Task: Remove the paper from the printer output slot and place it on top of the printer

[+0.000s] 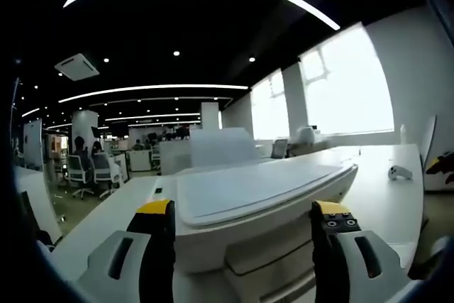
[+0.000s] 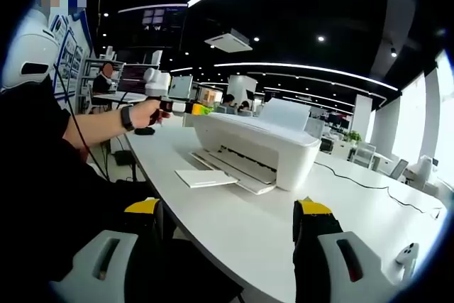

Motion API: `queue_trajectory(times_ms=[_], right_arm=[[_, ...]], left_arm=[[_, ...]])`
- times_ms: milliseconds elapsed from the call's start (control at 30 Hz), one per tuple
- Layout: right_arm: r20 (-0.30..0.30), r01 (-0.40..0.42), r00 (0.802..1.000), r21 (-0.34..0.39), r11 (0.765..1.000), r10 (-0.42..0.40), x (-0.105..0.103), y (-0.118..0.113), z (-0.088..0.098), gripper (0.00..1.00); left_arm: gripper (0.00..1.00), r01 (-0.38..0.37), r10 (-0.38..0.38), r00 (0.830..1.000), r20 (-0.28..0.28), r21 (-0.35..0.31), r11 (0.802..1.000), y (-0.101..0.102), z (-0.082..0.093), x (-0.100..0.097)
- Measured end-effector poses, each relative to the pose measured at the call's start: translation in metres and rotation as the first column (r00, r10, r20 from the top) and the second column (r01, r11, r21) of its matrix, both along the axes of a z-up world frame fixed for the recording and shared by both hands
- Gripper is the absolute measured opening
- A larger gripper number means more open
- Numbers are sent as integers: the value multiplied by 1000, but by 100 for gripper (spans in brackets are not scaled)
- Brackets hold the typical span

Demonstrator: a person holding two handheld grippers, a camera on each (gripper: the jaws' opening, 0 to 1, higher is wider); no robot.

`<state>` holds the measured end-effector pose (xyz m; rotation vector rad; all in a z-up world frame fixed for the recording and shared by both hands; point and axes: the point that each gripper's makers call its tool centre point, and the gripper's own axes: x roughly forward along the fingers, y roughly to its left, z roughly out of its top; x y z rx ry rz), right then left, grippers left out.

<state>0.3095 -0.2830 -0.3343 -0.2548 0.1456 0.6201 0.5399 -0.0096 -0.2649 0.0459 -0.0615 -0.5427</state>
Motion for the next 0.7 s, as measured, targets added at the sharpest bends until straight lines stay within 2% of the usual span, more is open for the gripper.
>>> queue_trajectory(times_ms=[700], right_arm=[[0,1,1000,0,1000,-1,0,-2,0,70]], left_arm=[[81,14,-14,1000,-10,0,1000,-1,-8,-16]])
